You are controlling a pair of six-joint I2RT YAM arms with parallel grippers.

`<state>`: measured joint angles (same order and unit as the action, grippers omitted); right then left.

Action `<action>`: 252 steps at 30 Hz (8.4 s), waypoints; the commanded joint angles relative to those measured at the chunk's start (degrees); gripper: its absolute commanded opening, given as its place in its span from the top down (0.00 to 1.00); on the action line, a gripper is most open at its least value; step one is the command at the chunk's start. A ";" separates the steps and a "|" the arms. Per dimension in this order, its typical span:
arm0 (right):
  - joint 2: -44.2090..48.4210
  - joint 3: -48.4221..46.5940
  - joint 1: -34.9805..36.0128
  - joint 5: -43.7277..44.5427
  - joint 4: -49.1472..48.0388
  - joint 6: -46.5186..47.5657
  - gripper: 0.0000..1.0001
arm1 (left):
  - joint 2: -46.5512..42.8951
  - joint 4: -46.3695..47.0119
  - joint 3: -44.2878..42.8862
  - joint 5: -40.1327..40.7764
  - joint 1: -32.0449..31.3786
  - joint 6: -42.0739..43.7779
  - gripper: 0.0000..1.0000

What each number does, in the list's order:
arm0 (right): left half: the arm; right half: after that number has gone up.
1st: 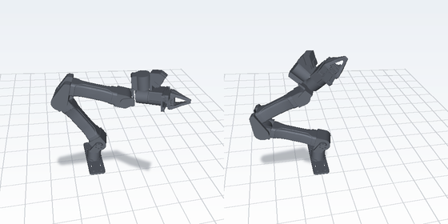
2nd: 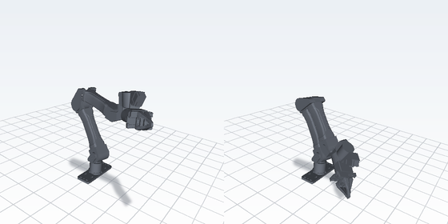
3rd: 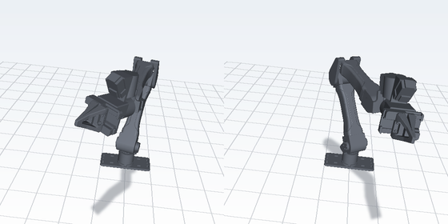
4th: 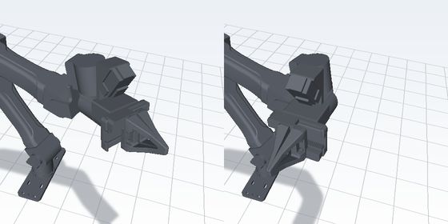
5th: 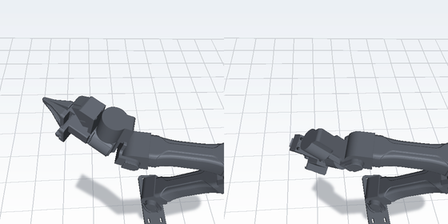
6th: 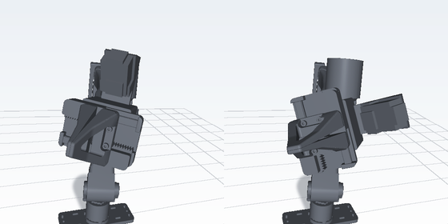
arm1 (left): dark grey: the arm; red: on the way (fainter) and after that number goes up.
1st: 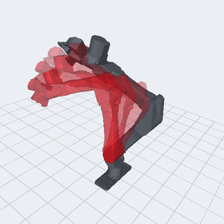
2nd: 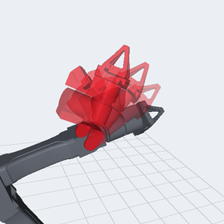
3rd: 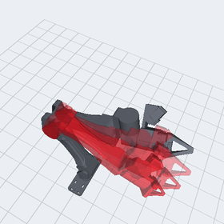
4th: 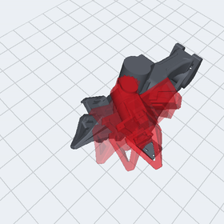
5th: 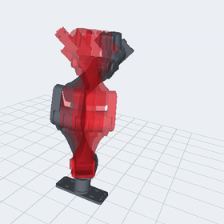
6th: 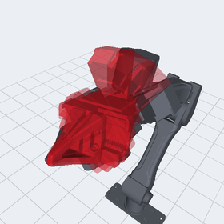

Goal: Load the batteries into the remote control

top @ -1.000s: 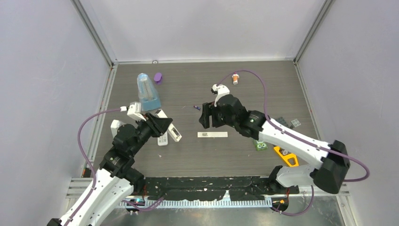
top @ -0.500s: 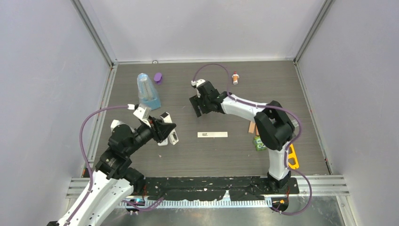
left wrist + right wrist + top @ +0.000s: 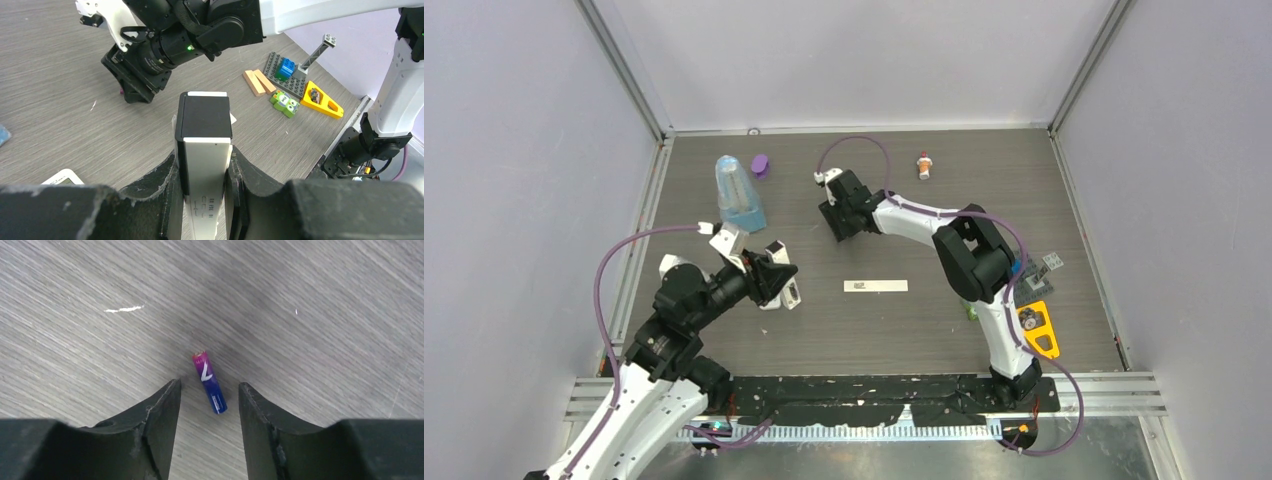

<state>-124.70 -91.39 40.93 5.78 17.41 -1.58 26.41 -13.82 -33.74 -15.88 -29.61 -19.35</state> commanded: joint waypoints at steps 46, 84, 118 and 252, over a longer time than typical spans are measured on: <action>25.28 28.76 20.24 -2.05 9.92 9.51 0.76 | -1.74 -15.50 -13.35 19.32 0.96 -1.64 1.00; 32.55 32.37 19.63 8.48 19.56 -89.30 0.47 | -3.04 -9.86 -8.28 20.03 1.04 -4.13 1.00; 24.62 29.85 17.87 16.02 24.29 -97.78 0.41 | -3.39 -9.89 -7.07 19.22 1.13 -3.74 1.00; 62.51 33.65 31.74 5.45 -19.41 -7.23 0.95 | 11.47 35.75 6.34 -12.39 1.22 -46.16 1.00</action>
<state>-61.82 -54.78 72.31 10.04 0.03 -11.64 38.83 17.78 -27.09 -26.76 -28.73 -63.99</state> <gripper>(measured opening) 0.148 0.299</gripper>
